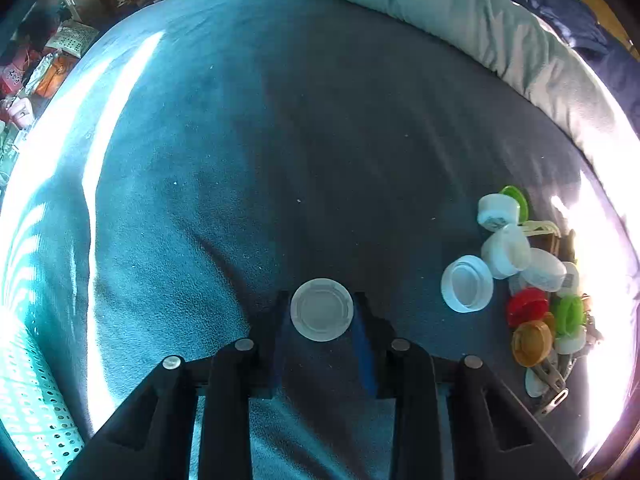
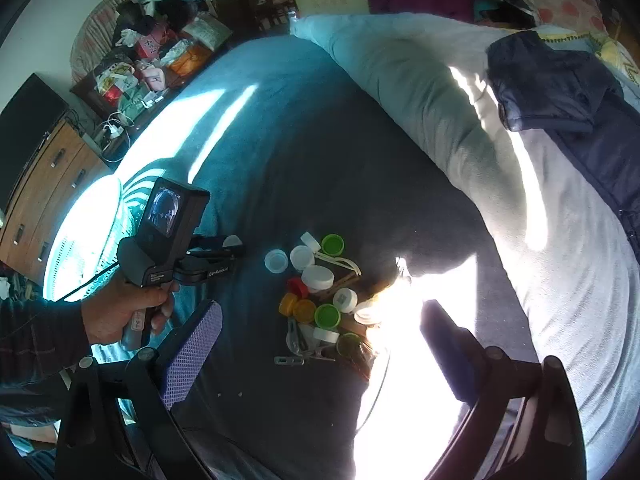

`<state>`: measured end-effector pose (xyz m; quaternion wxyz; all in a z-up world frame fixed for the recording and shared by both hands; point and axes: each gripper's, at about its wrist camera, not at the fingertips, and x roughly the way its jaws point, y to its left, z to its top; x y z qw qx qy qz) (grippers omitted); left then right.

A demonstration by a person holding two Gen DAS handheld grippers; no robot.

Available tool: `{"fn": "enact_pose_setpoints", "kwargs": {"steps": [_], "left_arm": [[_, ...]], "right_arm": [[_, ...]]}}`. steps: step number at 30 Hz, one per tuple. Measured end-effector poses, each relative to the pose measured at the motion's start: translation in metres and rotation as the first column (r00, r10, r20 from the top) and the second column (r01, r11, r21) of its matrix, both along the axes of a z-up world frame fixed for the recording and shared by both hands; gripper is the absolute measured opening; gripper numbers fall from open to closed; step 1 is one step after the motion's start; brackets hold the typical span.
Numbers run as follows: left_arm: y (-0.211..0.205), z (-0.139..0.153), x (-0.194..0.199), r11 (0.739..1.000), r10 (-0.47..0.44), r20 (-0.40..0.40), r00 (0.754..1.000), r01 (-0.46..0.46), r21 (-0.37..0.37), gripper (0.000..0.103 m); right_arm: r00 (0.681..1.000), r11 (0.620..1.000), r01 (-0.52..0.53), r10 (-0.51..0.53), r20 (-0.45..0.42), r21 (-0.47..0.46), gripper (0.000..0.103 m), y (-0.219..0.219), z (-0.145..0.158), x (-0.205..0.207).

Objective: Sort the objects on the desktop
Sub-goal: 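Hold the clear round lid in the left tool while the right tool grasps a white cap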

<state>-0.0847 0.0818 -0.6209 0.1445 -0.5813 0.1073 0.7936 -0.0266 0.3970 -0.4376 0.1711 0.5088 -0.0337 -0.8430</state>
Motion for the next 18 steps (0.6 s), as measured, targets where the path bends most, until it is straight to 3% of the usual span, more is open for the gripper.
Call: {"fn": "enact_pose_setpoints", "kwargs": {"steps": [3, 8, 11, 18], "left_arm": [[-0.004, 0.018, 0.002, 0.999, 0.003, -0.012, 1.000, -0.002, 0.035, 0.030], [-0.014, 0.040, 0.004, 0.997, 0.025, -0.017, 1.000, -0.024, 0.072, 0.030], [-0.023, 0.043, 0.005, 0.994, 0.047, -0.004, 0.999, -0.047, 0.096, 0.030], [0.005, 0.032, 0.014, 0.994, 0.048, -0.011, 0.999, -0.046, 0.100, 0.030]], "right_arm": [[0.999, 0.999, -0.034, 0.034, -0.014, -0.038, 0.082, -0.005, -0.014, -0.007], [0.992, 0.990, -0.121, 0.123, 0.024, -0.073, 0.072, -0.025, -0.064, -0.028], [0.991, 0.987, -0.100, 0.110, 0.077, -0.125, 0.065, -0.028, -0.096, -0.048], [0.992, 0.992, -0.066, 0.077, 0.104, -0.111, 0.061, -0.037, -0.137, -0.081]]}}
